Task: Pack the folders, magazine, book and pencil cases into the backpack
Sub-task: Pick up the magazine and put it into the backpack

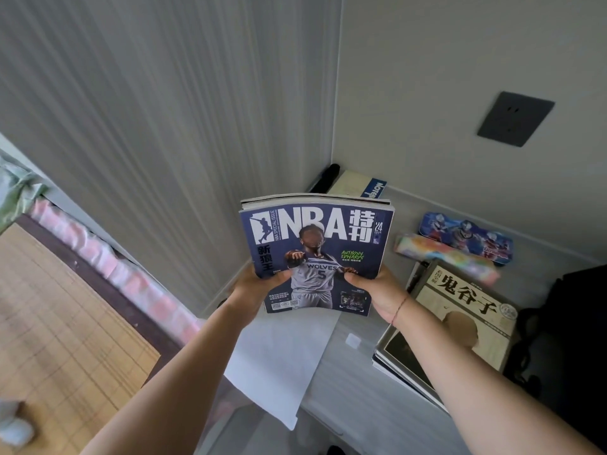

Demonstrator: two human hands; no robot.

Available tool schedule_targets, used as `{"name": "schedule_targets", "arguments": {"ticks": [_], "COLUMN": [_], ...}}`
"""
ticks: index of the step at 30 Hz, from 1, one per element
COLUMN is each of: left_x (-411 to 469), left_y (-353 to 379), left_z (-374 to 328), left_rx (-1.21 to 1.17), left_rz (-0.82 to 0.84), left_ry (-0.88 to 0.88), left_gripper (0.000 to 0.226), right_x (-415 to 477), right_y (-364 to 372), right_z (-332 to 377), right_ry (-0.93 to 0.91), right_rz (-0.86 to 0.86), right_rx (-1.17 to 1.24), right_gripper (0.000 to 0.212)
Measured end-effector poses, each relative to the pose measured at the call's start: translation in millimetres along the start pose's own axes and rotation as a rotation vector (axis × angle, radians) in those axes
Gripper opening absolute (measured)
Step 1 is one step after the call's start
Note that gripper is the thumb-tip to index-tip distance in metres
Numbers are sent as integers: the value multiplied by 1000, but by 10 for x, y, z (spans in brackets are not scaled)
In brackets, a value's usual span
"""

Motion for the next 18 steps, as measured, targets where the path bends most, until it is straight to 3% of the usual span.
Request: {"name": "schedule_targets", "arguments": {"ticks": [6,11,16,18], "left_x": [47,99,75,23], "left_y": [61,218,681,920], "left_z": [-79,-311,-585,-605], "left_rx": [94,168,79,80], "left_rz": [-75,-120,-29,16], "left_ry": [-21,-7,-25,-64], "left_gripper": [33,7,15,19], "right_x": [39,-11,-265,-403], "right_y": [-48,-162,-475,-687], "right_z": [9,223,577,641], "right_ry": [-30,-114,-217,-227], "right_rz": [-52,-95,-149,-192], "right_rx": [-282,-304,-274,-240], "right_gripper": [27,14,21,12]}}
Point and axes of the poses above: each hand's wrist, its own x-axis towards the middle knuckle, its own y-axis out of the palm, z = x × y, the point moved 4 cm from there along x, towards the middle knuckle, and after that the axes turned 3 degrees about -x, right-handed, at the moved point
